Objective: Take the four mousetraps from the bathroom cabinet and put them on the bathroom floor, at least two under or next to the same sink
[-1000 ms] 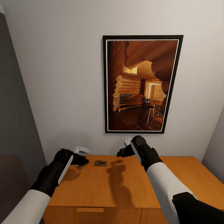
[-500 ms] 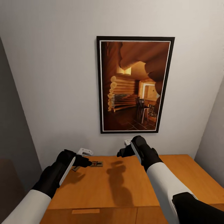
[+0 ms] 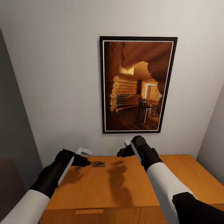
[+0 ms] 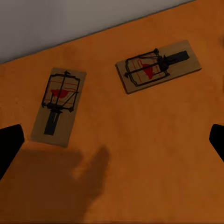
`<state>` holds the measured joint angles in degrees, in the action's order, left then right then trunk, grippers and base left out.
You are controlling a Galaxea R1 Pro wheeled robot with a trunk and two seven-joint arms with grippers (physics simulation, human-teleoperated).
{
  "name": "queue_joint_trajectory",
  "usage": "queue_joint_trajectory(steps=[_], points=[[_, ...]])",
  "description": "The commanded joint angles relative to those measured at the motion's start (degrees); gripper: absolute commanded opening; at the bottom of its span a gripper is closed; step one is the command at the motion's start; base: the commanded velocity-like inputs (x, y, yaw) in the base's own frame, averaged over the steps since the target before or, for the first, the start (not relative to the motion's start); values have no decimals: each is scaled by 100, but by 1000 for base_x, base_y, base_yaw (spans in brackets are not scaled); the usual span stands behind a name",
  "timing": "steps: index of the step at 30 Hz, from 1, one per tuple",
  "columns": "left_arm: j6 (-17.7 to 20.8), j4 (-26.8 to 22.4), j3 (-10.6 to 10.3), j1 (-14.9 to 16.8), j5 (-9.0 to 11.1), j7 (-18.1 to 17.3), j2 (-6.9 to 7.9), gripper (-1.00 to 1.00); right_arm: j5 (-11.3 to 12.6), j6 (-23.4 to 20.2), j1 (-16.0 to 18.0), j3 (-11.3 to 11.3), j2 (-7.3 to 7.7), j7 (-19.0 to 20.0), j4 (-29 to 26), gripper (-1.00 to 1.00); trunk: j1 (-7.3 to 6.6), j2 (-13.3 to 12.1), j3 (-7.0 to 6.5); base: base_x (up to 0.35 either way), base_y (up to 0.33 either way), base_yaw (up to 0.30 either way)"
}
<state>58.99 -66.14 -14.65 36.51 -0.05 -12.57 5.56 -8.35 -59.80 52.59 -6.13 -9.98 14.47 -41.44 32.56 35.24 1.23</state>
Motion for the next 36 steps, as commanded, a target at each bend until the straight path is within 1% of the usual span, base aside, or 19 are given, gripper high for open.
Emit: queue_joint_trajectory(steps=[1, 5, 9, 10, 13, 19, 31, 36], points=[[19, -7, -10, 6, -2, -8, 12, 100, -61, -20, 6, -2, -1, 48, -4, 100, 3, 11, 12, 0, 243, -1], [17, -12, 15, 6, -6, -9, 38, 100, -61, -20, 6, -2, -1, 48, -4, 100, 3, 11, 12, 0, 270, -1], [17, -12, 98, 6, -7, -9, 66, 100, -61, -20, 6, -2, -1, 46, -4, 100, 3, 11, 12, 0, 189, 0], [17, -13, 156, 6, -8, -7, 76, 100, -61, -20, 6, -2, -1, 45, -4, 100, 3, 11, 12, 0, 86, 0], [14, -13, 242, 6, -10, -4, 85, 100, -61, -20, 6, -2, -1, 46, -4, 100, 3, 11, 12, 0, 56, 0], [13, -13, 323, 6, -12, 7, 91, 100, -60, -20, 6, -2, -1, 41, -1, 100, 3, 11, 12, 0, 24, 0], [16, -18, 349, 6, -12, 28, 59, 100, -55, -20, 6, 6, -1, 31, 95, 100, 3, 11, 12, 3, 4, 0], [14, -5, 328, 4, -21, 32, 43, 100, -53, -20, 6, 6, -1, 30, 104, 100, 3, 11, 12, 116, 1, 0]])
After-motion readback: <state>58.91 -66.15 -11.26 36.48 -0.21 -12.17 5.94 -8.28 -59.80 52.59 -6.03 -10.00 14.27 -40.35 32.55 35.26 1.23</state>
